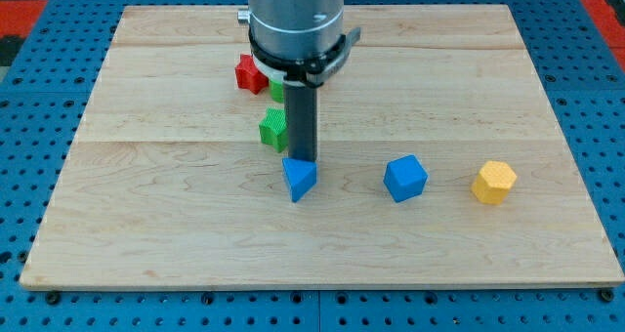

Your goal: Push the green star parallel to the left side of the triangle

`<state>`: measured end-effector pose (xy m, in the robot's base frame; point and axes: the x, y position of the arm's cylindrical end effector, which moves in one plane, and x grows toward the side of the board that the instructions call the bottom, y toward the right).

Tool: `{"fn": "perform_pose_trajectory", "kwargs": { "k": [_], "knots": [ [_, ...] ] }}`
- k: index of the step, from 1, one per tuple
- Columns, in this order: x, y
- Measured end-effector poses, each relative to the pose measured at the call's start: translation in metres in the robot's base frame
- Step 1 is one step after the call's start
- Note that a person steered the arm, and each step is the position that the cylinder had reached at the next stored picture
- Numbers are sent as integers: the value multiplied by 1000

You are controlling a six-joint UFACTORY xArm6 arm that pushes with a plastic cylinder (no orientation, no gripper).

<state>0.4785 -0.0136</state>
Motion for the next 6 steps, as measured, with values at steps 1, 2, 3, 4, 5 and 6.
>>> {"fn": "perform_pose_trajectory", "kwargs": {
  "k": [1, 2, 3, 4, 5, 6],
  "knots": [
    [-31, 1],
    [-88, 53],
    [-72, -7],
    [-43, -73],
    [-64, -98],
    [-21, -111]
  ]
}}
